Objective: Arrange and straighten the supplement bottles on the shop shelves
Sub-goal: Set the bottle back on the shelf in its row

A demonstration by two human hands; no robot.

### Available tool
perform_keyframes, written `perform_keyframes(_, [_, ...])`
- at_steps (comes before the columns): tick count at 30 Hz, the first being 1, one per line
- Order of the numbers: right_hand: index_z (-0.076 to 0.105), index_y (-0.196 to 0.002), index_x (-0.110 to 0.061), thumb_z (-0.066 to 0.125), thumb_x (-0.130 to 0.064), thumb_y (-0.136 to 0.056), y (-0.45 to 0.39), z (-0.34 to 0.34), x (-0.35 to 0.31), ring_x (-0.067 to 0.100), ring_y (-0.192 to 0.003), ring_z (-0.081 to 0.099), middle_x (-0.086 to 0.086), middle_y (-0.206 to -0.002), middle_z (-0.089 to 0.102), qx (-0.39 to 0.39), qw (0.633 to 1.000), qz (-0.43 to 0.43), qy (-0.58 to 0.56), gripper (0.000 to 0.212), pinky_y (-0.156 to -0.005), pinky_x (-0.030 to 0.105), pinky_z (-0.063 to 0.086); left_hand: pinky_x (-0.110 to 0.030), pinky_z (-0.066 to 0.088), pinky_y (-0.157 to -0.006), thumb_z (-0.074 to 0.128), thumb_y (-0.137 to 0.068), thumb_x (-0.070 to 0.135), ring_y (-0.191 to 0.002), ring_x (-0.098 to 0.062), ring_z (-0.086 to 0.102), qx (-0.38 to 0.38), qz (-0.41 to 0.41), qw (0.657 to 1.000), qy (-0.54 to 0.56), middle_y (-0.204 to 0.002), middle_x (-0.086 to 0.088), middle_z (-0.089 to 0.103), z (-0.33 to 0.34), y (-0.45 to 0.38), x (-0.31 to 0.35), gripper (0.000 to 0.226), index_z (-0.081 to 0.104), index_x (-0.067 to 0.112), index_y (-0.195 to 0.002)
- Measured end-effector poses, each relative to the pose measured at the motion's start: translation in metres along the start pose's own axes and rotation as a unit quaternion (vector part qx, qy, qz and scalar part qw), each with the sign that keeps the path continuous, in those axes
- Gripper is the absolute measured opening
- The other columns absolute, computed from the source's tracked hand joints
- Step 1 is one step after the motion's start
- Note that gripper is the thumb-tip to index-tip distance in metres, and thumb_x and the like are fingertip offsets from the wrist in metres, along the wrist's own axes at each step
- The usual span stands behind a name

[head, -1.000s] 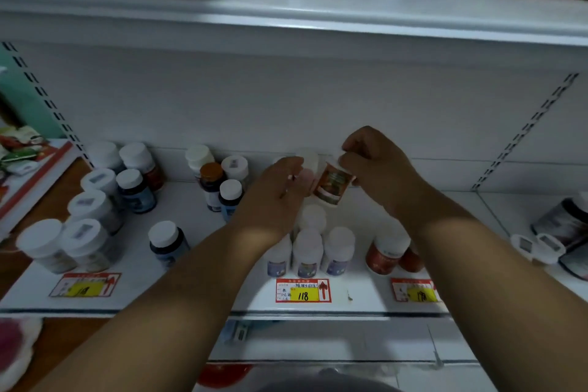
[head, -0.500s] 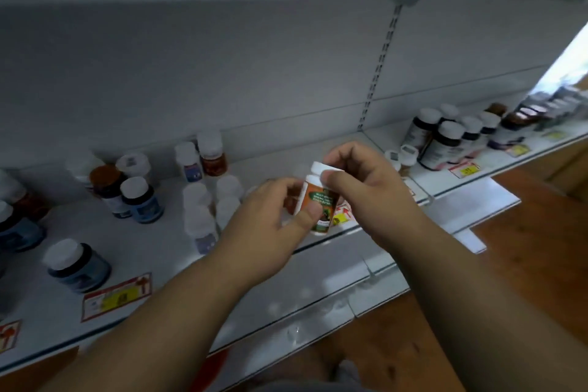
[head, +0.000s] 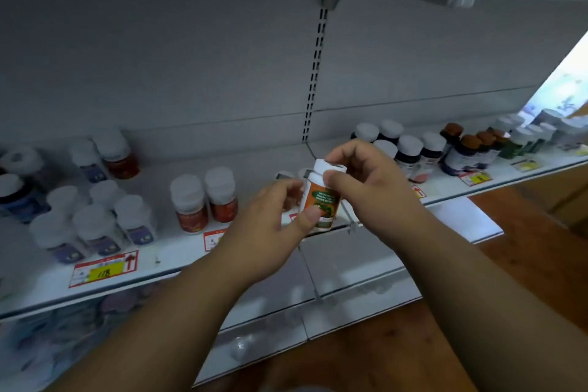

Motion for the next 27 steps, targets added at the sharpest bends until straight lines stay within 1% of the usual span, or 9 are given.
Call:
perform_keyframes(3, [0.063,-0.088,-0.025,0.066,-0.026,-0.078,-0.019,-0.016,0.01,0.031,-0.077,0.062,0.01,-0.084,0.066,-0.038,0.999,-0.023,0.013,0.011,-0.072,0.047,0.055,-0.034,0.047,-0.095,0.031,-0.075,0.081,-0.11,0.001,0.053,0.017,-0.034,0.999,0.018,-0.127,0.015,0.055,0.012,-0.013,0.004,0.078,0.043,0.033,-0.135])
perform_keyframes(5, [0.062,-0.09,-0.03,0.067,-0.033,-0.079,-0.036,-0.018,0.014,0.027,-0.073,0.061,0.008,-0.083,0.065,-0.054,0.997,-0.039,0.033,0.013,-0.068,0.046,0.056,-0.033,0.047,-0.094,0.031,-0.076,0.08,-0.109,0.003,0.052,0.049,-0.054,0.997,0.016,-0.126,0.016,0.055,0.01,-0.019,0.003,0.077,0.044,0.032,-0.135])
perform_keyframes(8, [0.059,-0.093,-0.036,0.066,-0.047,-0.076,-0.073,-0.015,0.011,0.012,-0.067,0.061,-0.007,-0.078,0.064,-0.071,0.992,-0.073,0.069,0.021,-0.058,0.031,0.055,-0.021,0.044,-0.088,0.032,-0.079,0.075,-0.105,0.005,0.053,0.155,-0.056,0.986,0.028,-0.119,0.015,0.058,-0.004,-0.037,0.002,0.07,0.051,0.03,-0.129])
perform_keyframes(10, [0.058,-0.092,-0.037,0.068,-0.045,-0.078,-0.1,-0.009,0.011,0.003,-0.065,0.058,-0.015,-0.079,0.061,-0.071,0.987,-0.112,0.096,0.019,-0.056,0.02,0.051,-0.024,0.045,-0.087,0.033,-0.079,0.074,-0.104,0.003,0.056,0.209,-0.071,0.973,0.066,-0.115,0.014,0.061,-0.018,-0.056,-0.002,0.059,0.055,0.038,-0.119])
perform_keyframes(13, [0.054,-0.092,-0.037,0.07,-0.033,-0.081,-0.132,0.002,0.018,-0.003,-0.074,0.057,-0.025,-0.086,0.059,-0.086,0.973,-0.139,0.165,0.021,-0.062,0.012,0.045,-0.04,0.042,-0.102,0.025,-0.071,0.079,-0.117,-0.012,0.054,0.205,-0.142,0.962,0.109,-0.127,0.009,0.059,-0.036,-0.087,-0.013,0.074,0.055,0.038,-0.124])
perform_keyframes(15, [0.053,-0.1,-0.034,0.07,-0.031,-0.082,-0.149,0.008,0.025,0.0,-0.081,0.058,-0.019,-0.094,0.06,-0.131,0.959,-0.132,0.215,0.026,-0.069,0.02,0.047,-0.043,0.038,-0.107,0.022,-0.07,0.08,-0.119,-0.016,0.053,0.195,-0.174,0.961,0.097,-0.132,0.006,0.057,-0.044,-0.103,-0.017,0.084,0.055,0.029,-0.129])
perform_keyframes(20, [0.053,-0.095,-0.018,0.072,-0.023,-0.08,-0.175,0.03,0.049,0.015,-0.078,0.055,0.0,-0.092,0.059,-0.241,0.914,-0.131,0.298,0.025,-0.059,0.023,0.04,-0.033,0.038,-0.094,0.028,-0.097,0.058,-0.112,-0.016,0.052,0.114,-0.187,0.976,0.018,-0.13,-0.002,0.055,-0.045,-0.124,-0.031,0.056,0.052,0.02,-0.13])
perform_keyframes(22, [0.055,-0.089,-0.013,0.072,-0.021,-0.078,-0.18,0.039,0.06,0.015,-0.075,0.051,0.0,-0.088,0.058,-0.27,0.893,-0.141,0.331,0.022,-0.057,0.02,0.035,-0.027,0.034,-0.088,0.031,-0.1,0.052,-0.105,-0.012,0.05,0.117,-0.191,0.975,-0.005,-0.127,-0.002,0.056,-0.045,-0.127,-0.036,0.05,0.053,0.019,-0.129])
perform_keyframes(27, [0.059,-0.083,-0.013,0.074,-0.021,-0.074,-0.187,0.054,0.076,0.016,-0.074,0.052,-0.001,-0.081,0.056,-0.325,0.861,-0.141,0.365,0.02,-0.059,0.025,0.039,-0.023,0.033,-0.087,0.037,-0.101,0.045,-0.105,-0.012,0.051,0.157,-0.2,0.967,0.005,-0.115,0.004,0.055,-0.045,-0.124,-0.041,0.04,0.057,0.018,-0.122])
Point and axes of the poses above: each hand's wrist, its own y-axis away from the middle knuckle, its own z-axis out of the palm, x = y × z, the point moved 1 cm from there along -y, towards the middle knuckle
